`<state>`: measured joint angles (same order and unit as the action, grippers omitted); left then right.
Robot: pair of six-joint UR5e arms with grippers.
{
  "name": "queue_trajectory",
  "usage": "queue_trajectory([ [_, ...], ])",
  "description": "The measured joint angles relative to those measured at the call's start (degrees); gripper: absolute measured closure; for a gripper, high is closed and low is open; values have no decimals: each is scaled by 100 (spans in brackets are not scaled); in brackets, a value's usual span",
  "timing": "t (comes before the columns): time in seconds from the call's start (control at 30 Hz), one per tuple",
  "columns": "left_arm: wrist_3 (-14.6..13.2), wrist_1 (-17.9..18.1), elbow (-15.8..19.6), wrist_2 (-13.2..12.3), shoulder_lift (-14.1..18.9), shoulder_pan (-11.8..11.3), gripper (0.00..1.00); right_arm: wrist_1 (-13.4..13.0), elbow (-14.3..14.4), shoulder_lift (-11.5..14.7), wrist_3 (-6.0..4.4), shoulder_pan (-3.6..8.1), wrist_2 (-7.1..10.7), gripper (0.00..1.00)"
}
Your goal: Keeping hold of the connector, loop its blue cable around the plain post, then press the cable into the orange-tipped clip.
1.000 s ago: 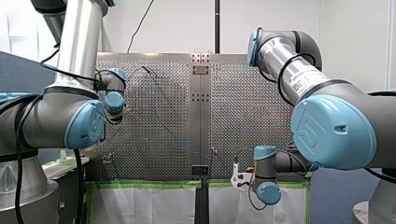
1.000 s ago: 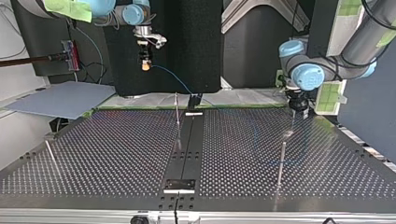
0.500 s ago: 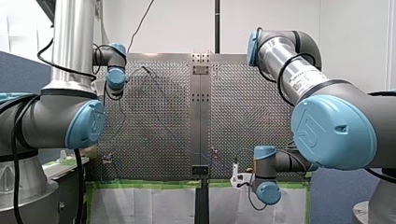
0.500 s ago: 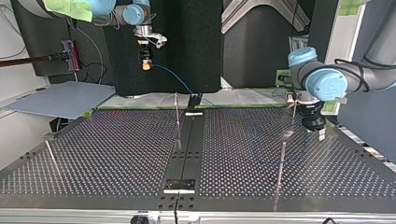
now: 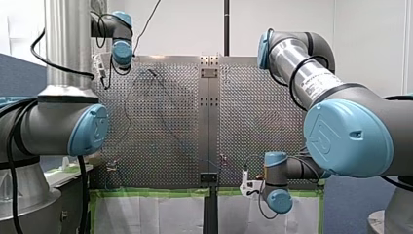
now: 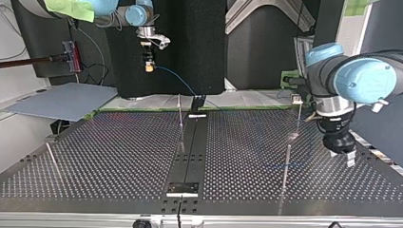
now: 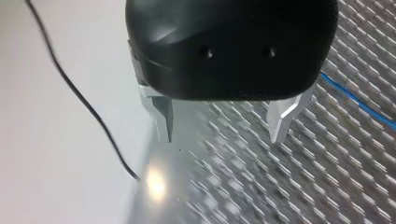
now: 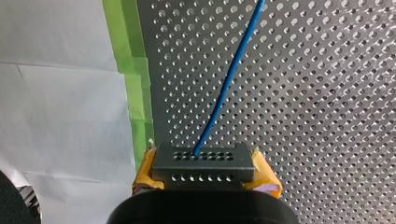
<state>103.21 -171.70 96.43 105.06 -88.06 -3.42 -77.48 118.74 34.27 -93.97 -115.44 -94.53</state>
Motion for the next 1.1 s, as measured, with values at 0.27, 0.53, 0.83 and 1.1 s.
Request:
queue_trajectory([
  [0.27,-56,-446,-444,-438,444,220,0,3,-10,-1,0,-1,3,100],
  [0.53,-206,-896,-896,-314,896,604,0,4,-12,-2,2,-1,11,100],
  [0.83,-554,-1335,-1019,114,1334,1040,0,62,-32,-2,22,-6,12,100],
  [1.1,-546,-1768,-613,547,1504,1473,0,106,-33,-2,42,-22,12,100],
])
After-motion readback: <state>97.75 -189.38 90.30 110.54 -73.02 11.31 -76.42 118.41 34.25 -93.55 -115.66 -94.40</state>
